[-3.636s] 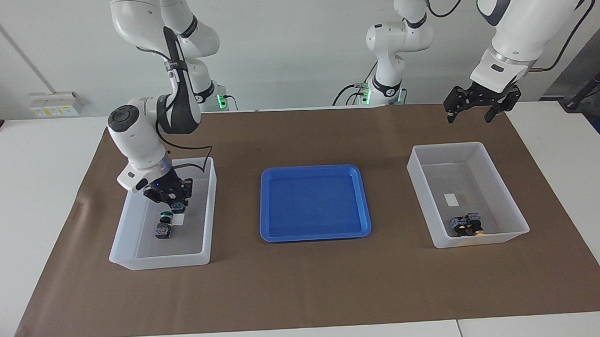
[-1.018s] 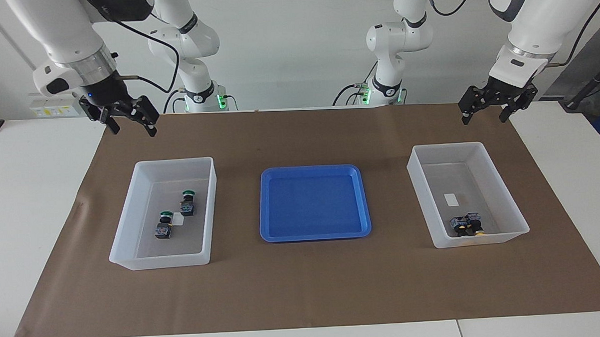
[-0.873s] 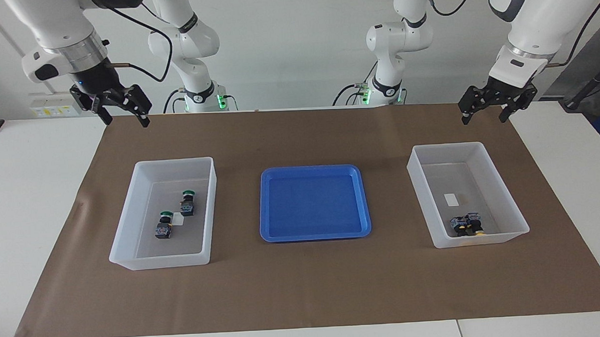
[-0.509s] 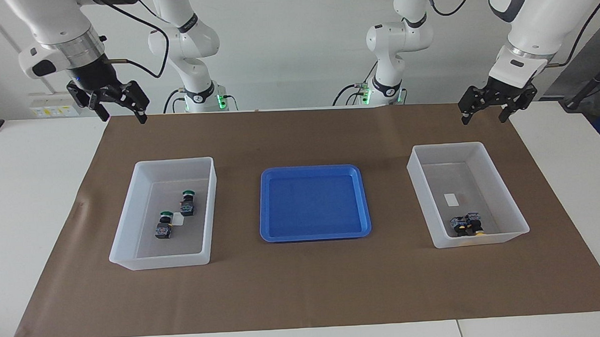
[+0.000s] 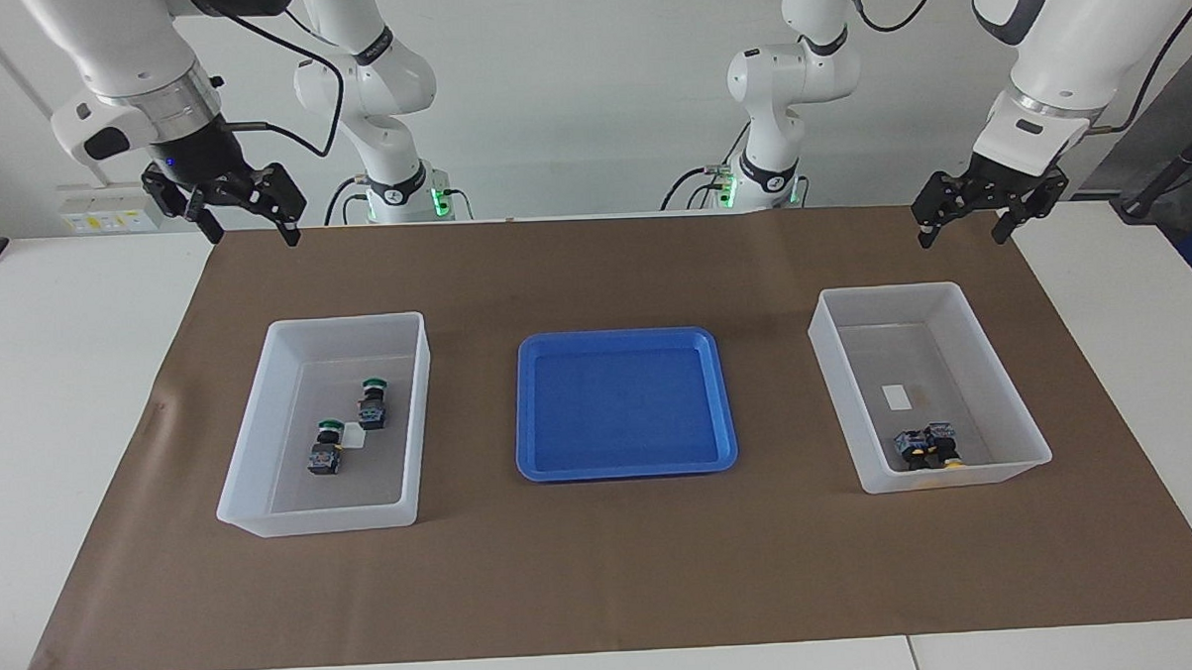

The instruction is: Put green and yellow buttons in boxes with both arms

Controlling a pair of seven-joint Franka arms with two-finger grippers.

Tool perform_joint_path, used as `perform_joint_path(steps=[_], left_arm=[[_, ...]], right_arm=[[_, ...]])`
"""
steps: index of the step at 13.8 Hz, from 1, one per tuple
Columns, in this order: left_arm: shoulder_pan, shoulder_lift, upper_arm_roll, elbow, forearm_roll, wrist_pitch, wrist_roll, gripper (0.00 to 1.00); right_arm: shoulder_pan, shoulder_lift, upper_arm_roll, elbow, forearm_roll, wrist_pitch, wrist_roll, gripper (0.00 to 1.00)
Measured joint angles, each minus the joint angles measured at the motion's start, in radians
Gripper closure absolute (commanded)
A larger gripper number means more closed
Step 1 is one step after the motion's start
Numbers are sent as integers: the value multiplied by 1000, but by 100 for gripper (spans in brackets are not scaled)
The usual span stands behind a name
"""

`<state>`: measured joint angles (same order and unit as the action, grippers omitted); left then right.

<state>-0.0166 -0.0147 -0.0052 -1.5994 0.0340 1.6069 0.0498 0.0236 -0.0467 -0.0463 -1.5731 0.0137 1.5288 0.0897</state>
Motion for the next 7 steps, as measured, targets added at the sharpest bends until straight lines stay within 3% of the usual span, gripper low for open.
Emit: perform_joint_path(steps=[3,7], left_arm=[[0,0,0,0,-3,0,-4,0],[0,0,0,0,-13,0,-23,0]], right_arm=[[57,0,-68,-4,-1,0,-1,0],[61,0,-73,-6,-26,0,-29,0]])
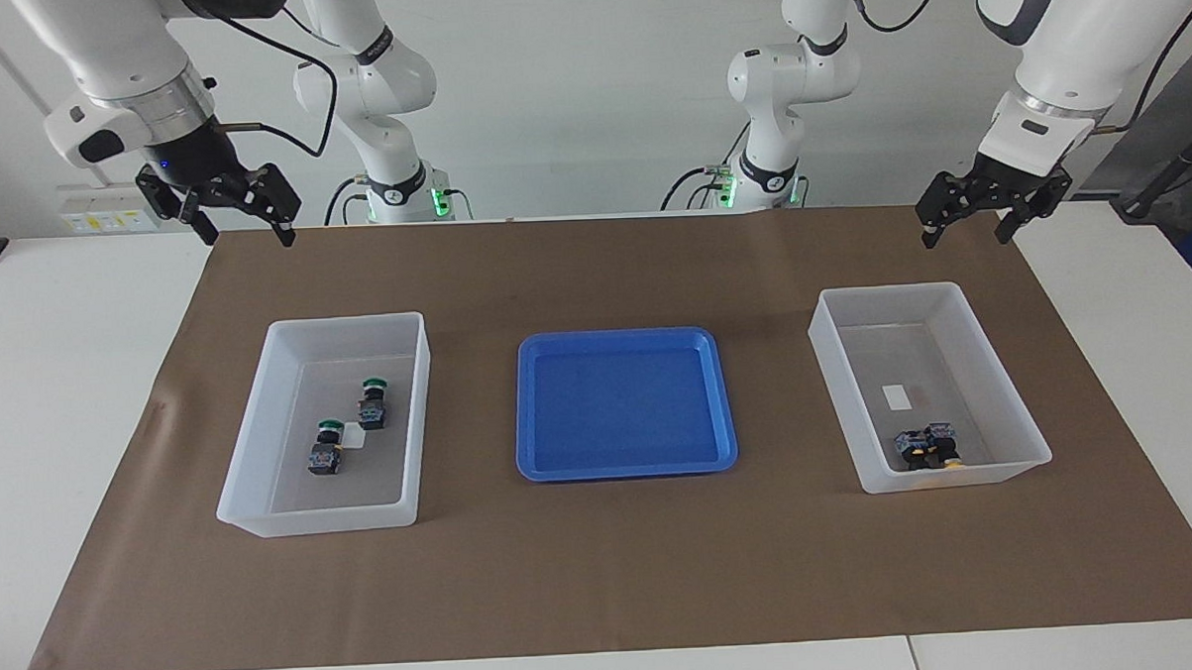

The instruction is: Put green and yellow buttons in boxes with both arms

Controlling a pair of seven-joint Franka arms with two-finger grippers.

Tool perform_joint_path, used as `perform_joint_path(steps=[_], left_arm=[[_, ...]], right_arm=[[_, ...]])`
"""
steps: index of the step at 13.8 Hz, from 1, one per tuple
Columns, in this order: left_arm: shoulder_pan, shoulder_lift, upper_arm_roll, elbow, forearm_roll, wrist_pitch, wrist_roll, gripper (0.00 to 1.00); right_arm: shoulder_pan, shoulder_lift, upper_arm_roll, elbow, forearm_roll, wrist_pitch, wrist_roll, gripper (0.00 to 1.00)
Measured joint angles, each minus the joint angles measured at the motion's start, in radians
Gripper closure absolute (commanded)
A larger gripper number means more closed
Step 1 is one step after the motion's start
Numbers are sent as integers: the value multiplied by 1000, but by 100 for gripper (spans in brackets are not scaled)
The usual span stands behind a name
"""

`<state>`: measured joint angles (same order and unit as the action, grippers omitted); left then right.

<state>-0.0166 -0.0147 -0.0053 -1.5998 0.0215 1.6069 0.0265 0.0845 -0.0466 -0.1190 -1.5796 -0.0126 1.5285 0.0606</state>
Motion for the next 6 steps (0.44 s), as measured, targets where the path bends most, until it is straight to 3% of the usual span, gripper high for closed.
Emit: perform_joint_path(steps=[6], left_arm=[[6,0,0,0,-15,0,-2,0]], right_arm=[[-2,0,3,0,-6,0,-1,0]])
